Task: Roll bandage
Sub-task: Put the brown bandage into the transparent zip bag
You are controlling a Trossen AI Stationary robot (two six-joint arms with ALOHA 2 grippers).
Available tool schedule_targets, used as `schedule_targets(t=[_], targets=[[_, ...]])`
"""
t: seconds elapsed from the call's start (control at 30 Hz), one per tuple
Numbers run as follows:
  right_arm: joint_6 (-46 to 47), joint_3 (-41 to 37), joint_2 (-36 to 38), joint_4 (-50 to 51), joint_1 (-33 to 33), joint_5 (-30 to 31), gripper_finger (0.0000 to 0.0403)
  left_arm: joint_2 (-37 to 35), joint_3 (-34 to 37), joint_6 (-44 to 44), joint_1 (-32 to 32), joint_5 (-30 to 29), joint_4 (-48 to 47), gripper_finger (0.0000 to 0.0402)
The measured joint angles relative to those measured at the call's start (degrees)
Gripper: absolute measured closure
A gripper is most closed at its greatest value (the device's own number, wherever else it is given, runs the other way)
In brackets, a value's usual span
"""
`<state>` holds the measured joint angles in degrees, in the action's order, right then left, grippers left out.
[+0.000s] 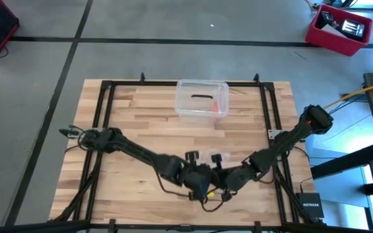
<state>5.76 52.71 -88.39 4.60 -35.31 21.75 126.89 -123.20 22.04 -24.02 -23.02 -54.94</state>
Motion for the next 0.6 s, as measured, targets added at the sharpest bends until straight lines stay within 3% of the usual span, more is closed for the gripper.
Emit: schedule_targets(t=[0.33,0.6], targets=[[4.6,0.0,-10.8,-3.0,-2.0,-0.8,0.0345,7.0,0.0,1.7,-2.2,-0.7,0.5,0.0387],[11.1,0.0,-12.0,-3.2,-3.0,0.8,0.0345,6.8,0.0,-2.8,-2.2,0.4,-3.8,0.0285]])
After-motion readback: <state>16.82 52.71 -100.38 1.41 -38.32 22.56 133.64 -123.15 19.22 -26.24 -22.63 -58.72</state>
